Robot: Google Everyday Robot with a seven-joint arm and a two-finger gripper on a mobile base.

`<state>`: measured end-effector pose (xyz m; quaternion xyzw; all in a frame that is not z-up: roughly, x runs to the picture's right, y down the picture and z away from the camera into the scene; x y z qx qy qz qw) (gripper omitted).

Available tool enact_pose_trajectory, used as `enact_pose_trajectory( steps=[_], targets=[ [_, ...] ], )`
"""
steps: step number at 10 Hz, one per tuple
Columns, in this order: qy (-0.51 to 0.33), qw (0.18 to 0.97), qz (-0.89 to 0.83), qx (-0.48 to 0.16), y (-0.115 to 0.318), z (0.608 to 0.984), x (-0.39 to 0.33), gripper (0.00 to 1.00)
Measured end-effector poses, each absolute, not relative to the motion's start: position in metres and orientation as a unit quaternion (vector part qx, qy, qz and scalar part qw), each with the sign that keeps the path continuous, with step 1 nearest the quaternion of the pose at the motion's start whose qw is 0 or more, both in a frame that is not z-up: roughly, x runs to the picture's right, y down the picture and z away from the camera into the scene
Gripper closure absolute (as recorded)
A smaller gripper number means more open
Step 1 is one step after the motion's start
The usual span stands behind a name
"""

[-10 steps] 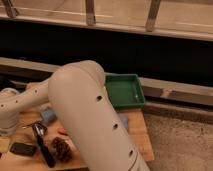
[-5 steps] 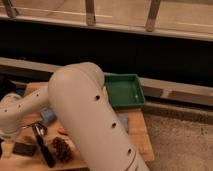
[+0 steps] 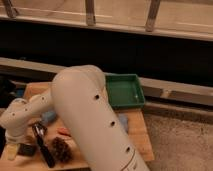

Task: Wipe red bowl with eraser

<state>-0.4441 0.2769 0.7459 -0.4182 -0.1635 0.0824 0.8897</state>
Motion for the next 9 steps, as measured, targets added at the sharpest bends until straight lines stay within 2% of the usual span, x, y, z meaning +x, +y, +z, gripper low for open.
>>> enact_pose_trajectory(
  steps=[3, 4, 9],
  targets=[
    [-0.17, 0.882, 0.089, -0.43, 0.2887, 0.7533, -0.4447, 0.2],
    [-0.172, 0.881, 0.09, -0.431, 0.2911, 0.7543, -0.4455, 0.25],
    [-0.166, 0.888, 0.095, -0.419, 0.2915, 0.7502, -0.4449, 0.73]
  ],
)
